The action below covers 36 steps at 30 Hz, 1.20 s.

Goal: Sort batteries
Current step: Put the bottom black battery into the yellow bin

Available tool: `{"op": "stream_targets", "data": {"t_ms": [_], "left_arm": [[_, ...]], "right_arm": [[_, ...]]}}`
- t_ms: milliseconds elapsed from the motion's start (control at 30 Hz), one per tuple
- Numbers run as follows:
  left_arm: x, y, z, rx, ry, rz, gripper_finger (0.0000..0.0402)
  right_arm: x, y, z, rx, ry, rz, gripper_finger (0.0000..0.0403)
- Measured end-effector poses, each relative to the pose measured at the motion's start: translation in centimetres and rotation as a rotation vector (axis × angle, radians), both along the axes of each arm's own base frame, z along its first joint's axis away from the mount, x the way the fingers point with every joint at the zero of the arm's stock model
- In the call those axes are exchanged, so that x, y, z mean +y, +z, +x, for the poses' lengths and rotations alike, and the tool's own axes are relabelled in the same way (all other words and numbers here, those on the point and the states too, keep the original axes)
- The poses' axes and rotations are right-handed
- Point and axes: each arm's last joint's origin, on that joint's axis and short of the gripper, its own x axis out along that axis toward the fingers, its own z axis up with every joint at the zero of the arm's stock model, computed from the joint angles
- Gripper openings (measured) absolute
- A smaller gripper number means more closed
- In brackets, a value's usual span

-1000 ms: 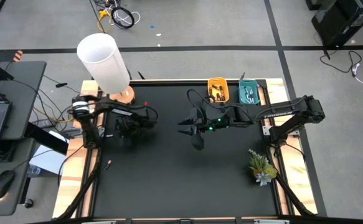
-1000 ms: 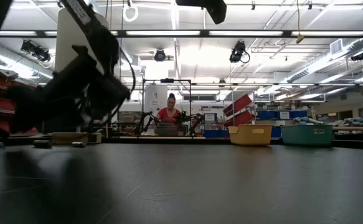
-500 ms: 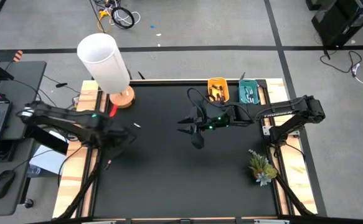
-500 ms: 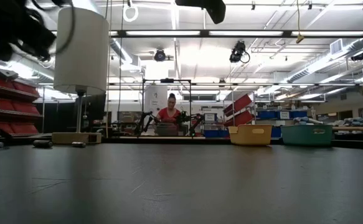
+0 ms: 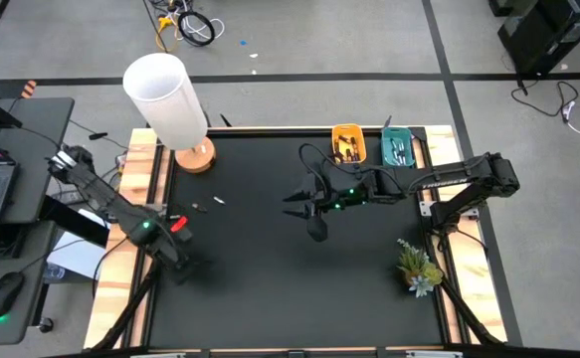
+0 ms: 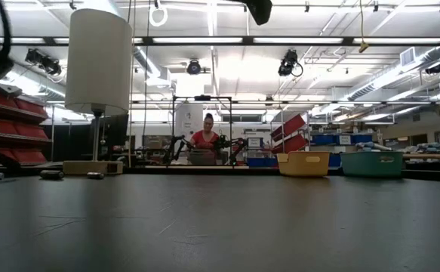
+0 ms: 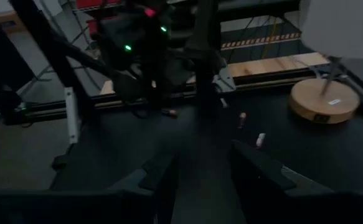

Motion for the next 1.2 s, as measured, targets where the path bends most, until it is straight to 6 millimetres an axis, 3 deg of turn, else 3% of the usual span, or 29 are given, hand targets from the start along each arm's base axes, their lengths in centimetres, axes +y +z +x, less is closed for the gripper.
{"op": "stream_targets", "data": {"t_ms": [133, 367, 900, 1200], "left_arm": [[-0.7, -1.9, -0.9, 0.025, 0.067, -0.002, 0.0156], [-0.9, -3.5, -1.7, 0.053, 0.138, 0.032, 0.0156], [-1.6, -6.2, -1.0, 0.157, 0.140, 0.159, 0.0156], [-1.9, -7.6, -0.5, 0.095, 0.086, 0.100, 0.0156]], "right_arm": [[0.9, 0.0, -0.1, 0.007, 0.022, 0.027, 0.0151], [2.1, -0.1, -0.2, 0.010, 0.047, 0.028, 0.0151], [1.9, 0.0, -0.2, 0.002, 0.034, 0.030, 0.0151], [1.7, 0.0, -0.1, 0.002, 0.030, 0.029, 0.0151]]}}
